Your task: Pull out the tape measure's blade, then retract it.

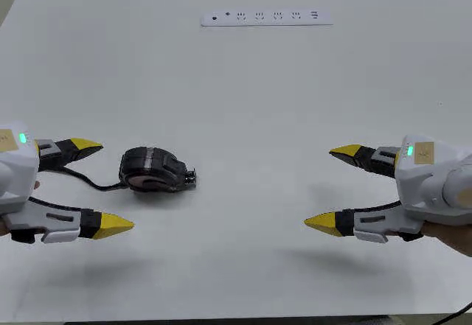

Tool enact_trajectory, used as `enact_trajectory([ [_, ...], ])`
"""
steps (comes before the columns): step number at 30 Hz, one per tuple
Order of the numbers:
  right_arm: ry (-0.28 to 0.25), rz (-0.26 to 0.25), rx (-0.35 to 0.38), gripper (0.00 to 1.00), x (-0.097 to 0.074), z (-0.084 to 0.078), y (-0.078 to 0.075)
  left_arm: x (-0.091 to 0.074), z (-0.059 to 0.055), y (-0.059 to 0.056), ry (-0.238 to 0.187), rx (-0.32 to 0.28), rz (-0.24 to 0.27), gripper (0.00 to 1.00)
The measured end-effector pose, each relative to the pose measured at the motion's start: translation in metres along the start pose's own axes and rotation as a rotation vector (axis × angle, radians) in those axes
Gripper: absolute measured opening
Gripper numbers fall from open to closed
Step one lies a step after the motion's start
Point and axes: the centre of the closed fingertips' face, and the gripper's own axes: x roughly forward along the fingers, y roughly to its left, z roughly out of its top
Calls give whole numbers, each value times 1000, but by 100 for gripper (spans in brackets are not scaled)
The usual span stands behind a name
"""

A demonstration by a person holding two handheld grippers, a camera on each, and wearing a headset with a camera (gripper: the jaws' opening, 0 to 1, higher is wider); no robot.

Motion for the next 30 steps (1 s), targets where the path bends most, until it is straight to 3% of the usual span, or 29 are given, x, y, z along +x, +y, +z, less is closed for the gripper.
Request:
enact_trajectory([
  [30, -31, 156, -162, 50, 56, 22, 8, 23, -11, 18, 143, 143, -134, 45],
])
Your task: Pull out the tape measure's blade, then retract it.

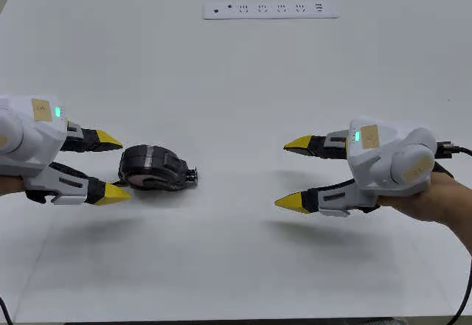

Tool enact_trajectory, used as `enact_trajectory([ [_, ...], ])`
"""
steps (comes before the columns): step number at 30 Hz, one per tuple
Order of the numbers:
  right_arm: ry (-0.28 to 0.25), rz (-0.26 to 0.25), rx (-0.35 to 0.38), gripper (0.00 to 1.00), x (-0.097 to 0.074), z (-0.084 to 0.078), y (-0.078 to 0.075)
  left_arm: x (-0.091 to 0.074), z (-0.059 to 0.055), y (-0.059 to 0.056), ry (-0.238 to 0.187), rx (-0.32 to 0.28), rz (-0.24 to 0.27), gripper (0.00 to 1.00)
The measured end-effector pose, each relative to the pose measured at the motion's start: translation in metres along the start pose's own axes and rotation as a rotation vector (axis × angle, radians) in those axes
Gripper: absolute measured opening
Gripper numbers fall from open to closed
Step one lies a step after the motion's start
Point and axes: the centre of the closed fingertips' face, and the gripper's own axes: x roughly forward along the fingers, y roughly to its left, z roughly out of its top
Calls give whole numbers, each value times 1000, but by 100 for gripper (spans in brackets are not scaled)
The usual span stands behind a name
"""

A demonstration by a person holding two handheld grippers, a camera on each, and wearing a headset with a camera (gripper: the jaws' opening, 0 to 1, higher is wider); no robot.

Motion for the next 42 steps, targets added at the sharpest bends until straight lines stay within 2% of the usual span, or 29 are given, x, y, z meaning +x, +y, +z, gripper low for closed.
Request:
enact_trajectory([
  [7, 8, 40, -53, 46, 16, 3, 2, 7, 1, 2, 26, 23, -35, 39],
  [15, 1, 65, -71, 42, 32, 9, 2, 14, 0, 4, 46, 40, -65, 34],
  [25, -13, 92, -60, 36, 50, 15, 8, 19, -1, -1, 73, 60, -112, 29],
  [32, -29, 104, -48, 33, 63, 20, 12, 19, -3, -1, 55, 49, -105, 28],
  [42, -40, 129, -30, 31, 79, 26, 19, 19, -3, 0, 53, 52, -86, 26],
])
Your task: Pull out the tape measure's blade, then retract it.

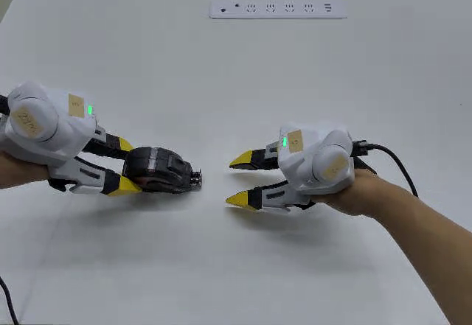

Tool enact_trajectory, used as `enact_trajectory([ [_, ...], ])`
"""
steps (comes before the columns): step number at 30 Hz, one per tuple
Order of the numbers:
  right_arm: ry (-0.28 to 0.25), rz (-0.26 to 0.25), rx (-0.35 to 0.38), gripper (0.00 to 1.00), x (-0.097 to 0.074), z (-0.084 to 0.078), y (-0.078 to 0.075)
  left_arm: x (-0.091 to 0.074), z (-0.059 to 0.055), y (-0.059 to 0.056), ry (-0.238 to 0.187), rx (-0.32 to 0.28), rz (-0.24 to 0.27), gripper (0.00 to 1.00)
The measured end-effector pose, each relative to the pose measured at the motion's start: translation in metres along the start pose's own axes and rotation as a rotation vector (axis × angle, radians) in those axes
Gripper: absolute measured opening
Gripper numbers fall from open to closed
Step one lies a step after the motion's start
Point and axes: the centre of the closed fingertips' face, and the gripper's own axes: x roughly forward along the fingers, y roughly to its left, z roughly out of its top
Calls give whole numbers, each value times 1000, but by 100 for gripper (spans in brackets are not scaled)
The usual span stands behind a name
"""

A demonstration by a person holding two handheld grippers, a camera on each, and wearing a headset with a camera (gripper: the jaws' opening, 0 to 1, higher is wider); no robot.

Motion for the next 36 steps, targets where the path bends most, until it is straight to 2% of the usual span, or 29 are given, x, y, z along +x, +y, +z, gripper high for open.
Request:
enact_trajectory([
  [11, -19, 6, 20, 28, 13, 7, -2, 0, 1, 0, 8, 4, -5, 25],
  [15, -25, 9, 21, 27, 19, 10, -2, 0, 1, 1, 10, 8, 9, 25],
  [18, -25, 11, 18, 26, 23, 11, -3, 0, 1, 2, -5, -12, 10, 25],
  [36, -19, 21, 16, 20, 40, 13, -8, 1, 1, 2, 6, -6, -8, 25],
])
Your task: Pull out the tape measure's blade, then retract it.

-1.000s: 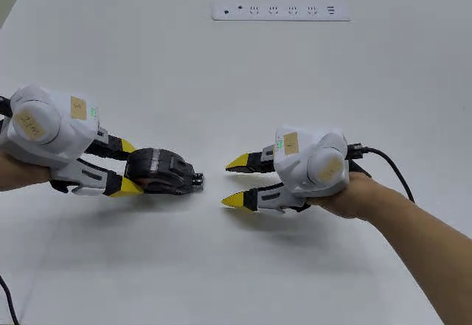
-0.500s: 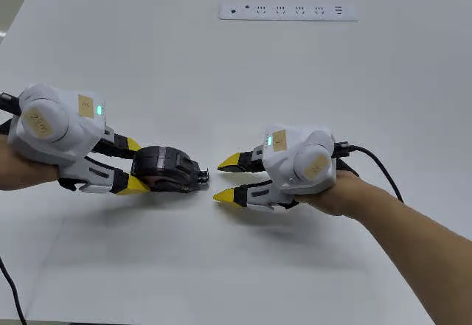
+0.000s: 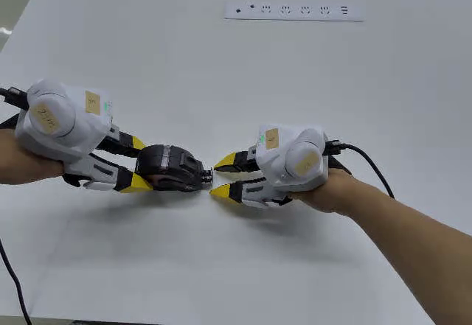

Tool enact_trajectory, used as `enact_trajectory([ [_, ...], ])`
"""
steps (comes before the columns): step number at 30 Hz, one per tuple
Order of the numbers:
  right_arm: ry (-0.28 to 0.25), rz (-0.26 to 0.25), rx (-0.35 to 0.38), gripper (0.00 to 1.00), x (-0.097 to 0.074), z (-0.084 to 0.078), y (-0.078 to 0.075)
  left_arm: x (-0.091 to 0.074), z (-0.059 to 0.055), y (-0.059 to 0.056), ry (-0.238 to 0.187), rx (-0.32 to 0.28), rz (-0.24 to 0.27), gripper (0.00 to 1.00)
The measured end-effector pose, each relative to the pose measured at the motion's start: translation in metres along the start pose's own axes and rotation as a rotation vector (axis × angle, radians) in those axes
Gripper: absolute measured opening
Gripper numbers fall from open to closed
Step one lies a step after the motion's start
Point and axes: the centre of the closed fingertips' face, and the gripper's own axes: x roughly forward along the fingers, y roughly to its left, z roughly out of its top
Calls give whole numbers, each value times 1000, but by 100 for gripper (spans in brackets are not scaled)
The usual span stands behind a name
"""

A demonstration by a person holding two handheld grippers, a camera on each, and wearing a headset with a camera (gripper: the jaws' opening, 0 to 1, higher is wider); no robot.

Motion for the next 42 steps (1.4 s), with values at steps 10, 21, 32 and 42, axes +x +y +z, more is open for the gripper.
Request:
enact_trajectory([
  [10, 16, 22, -36, 16, 10, 4, 0, 0, 0, 1, 2, 6, -8, 25],
  [21, 11, 31, -33, 14, 12, 4, -1, 1, 1, 0, 25, 19, -24, 28],
  [32, 6, 22, -23, 14, 12, 4, -2, 3, 16, -1, -11, 23, -10, 31],
  [42, 11, 11, 5, 12, 12, 4, -3, 4, 15, -1, 7, 50, 17, 28],
])
